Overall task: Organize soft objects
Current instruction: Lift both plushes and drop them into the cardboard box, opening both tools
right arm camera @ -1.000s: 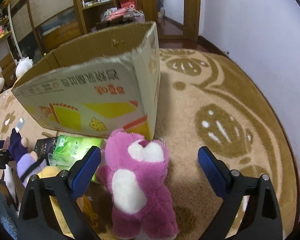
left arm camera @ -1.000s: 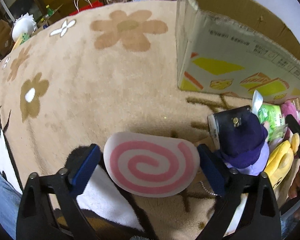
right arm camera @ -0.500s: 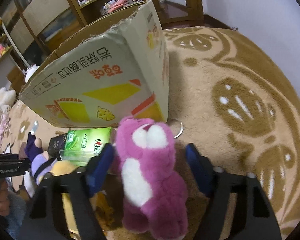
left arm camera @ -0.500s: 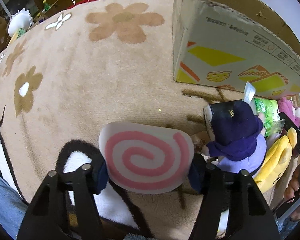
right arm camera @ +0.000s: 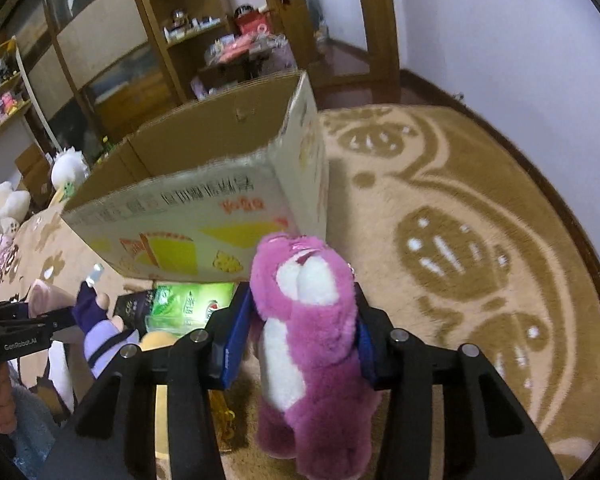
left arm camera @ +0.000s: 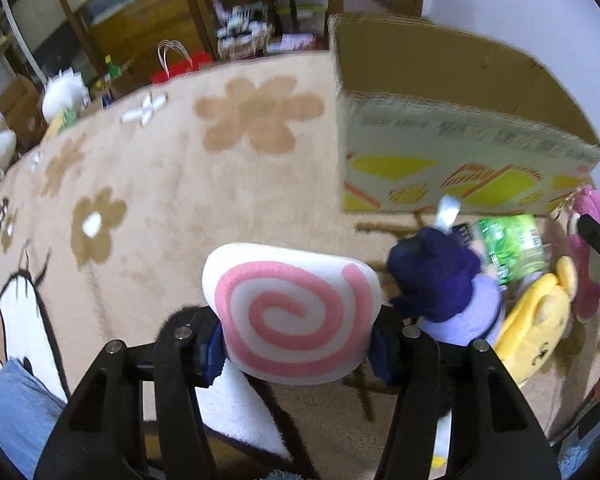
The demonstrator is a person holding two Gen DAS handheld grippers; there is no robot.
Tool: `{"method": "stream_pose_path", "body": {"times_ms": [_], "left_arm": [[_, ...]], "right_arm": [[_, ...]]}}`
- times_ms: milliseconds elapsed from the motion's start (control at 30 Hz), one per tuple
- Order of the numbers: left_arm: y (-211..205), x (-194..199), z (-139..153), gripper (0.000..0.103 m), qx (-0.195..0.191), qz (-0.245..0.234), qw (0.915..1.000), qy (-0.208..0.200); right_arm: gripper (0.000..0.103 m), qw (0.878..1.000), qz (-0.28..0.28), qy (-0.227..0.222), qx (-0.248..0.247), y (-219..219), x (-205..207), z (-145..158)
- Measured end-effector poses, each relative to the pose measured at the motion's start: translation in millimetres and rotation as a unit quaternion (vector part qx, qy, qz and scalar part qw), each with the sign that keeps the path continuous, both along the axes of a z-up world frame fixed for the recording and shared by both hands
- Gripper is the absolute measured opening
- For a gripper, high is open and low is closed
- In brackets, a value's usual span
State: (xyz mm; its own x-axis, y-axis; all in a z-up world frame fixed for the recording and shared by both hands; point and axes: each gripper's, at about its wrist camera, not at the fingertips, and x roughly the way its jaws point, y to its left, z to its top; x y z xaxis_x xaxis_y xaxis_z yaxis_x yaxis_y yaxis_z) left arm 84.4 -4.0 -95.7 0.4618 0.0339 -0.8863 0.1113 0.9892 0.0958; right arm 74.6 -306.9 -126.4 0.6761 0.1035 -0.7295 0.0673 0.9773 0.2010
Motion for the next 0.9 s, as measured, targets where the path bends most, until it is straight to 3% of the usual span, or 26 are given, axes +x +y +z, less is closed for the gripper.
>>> {"method": "stream_pose_path", "body": {"times_ms": [167, 333, 533, 900], "left_arm": [[-2.3, -18.6, 31.2, 0.056, -0.013, -0.016, 0.997, -0.074], [-5.4, -36.2, 65.3, 0.056, -0.029, -0.028, 0.9871, -0.155], [-12.4, -38.7, 91.0, 0.056, -0.026, -0.052, 0.9736, -0.221], [-30.3, -14.4, 117.9, 0.056, -0.012, -0.078, 0.9663, -0.245]], "right_arm": [[0.049, 0.999, -0.007, -0.044, 0.0, -0.8, -18.4, 26.6], [0.049, 0.996, -0.01, -0.088, 0.002, -2.5, -34.2, 54.6], [0.049, 0.991, -0.008, -0.136, -0.001, 1.1, -44.9, 87.7], [0.049, 0.983, 0.013, -0.177, -0.038, 16.6, -18.6, 127.4]]}}
